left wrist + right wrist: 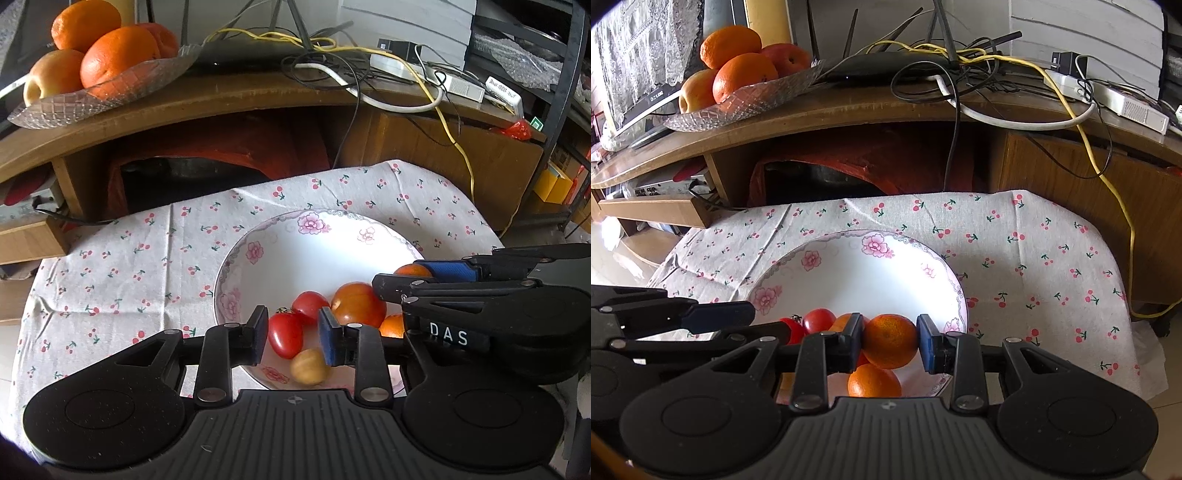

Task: Organize fruits
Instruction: 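Open both grippers to drop the kiwi and mandarin into the bowl, then withdraw both open grippers from the bowl toward the remaining fruit, then grasp another brown kiwi with the left gripper while the right gripper grasps a red tomato, then carry the kiwi and the red tomato over the white bowl with both grippers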

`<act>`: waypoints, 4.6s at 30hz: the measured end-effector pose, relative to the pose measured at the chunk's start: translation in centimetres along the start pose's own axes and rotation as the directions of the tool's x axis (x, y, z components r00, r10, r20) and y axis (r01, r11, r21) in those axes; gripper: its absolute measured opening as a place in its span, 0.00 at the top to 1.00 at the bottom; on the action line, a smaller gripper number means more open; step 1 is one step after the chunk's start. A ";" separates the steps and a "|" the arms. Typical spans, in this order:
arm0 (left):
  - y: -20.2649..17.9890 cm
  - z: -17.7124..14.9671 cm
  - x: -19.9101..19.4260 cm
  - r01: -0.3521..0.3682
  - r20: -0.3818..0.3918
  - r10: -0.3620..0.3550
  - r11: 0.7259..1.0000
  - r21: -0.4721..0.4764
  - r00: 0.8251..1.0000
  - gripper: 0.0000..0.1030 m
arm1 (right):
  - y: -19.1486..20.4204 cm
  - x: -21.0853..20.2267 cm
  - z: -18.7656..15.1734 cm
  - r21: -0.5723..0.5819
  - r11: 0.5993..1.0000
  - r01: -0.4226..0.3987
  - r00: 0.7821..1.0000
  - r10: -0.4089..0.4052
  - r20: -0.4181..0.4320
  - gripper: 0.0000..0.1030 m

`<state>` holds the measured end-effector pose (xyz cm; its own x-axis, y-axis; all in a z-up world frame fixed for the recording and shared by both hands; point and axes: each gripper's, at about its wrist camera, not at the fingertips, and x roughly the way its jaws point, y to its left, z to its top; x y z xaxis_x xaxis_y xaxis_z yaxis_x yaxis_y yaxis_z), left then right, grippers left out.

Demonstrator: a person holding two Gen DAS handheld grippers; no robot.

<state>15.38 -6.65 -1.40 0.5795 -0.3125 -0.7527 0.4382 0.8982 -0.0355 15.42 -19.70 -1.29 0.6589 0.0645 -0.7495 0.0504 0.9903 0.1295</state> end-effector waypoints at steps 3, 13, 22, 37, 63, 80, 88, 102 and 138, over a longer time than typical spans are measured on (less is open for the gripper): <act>0.1 0.1 -0.2 -0.001 0.006 0.001 1.000 -0.007 1.000 0.62 | -0.2 -0.1 0.1 0.021 1.000 -0.012 1.000 0.012 0.000 0.68; 0.0 0.2 -0.9 0.001 0.026 -0.001 1.000 -0.007 1.000 0.55 | -0.9 -0.8 0.7 0.081 0.996 -0.039 0.999 0.037 0.023 0.66; -0.6 -0.2 -1.6 0.001 0.036 -0.002 1.000 0.031 0.999 0.50 | -0.7 -2.3 1.0 0.092 0.994 -0.058 0.996 0.052 0.066 0.62; 0.1 -2.3 -4.2 -0.007 0.026 0.006 0.999 0.036 1.000 0.47 | 0.8 -5.2 -1.0 0.037 0.999 -0.037 0.998 0.035 0.053 0.62; -1.1 -10.5 -3.5 0.034 -0.150 -0.023 0.997 0.074 0.988 0.50 | 3.0 -6.6 -7.1 -0.002 0.999 -0.048 0.995 0.048 -0.091 0.62; -1.0 -10.1 -5.0 0.078 -0.132 -0.069 0.994 0.070 0.989 0.67 | 5.4 -4.4 -7.1 -0.106 0.984 -0.145 0.981 0.128 -0.149 0.62; -0.4 -10.5 -4.8 0.111 -0.156 -0.101 0.992 0.054 0.983 0.66 | 7.1 -2.3 -7.5 -0.238 0.956 -0.169 0.978 0.132 -0.163 0.60; 0.0 -10.5 -4.7 0.116 -0.155 -0.106 0.992 0.055 0.982 0.64 | 6.4 -1.1 -7.2 -0.184 0.969 -0.167 0.974 0.134 -0.181 0.65; -1.6 -12.4 -5.7 0.072 -0.167 -0.055 0.993 0.095 0.984 0.47 | 4.6 -8.5 -14.8 -0.222 0.969 -0.104 0.968 0.047 -0.247 0.48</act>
<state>2.84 -2.47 -5.18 0.4314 -0.3059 -0.8487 0.5425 0.8396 -0.0268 -1.09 -13.87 -3.92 0.4546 0.1392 -0.8798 -0.1862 0.9807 0.0589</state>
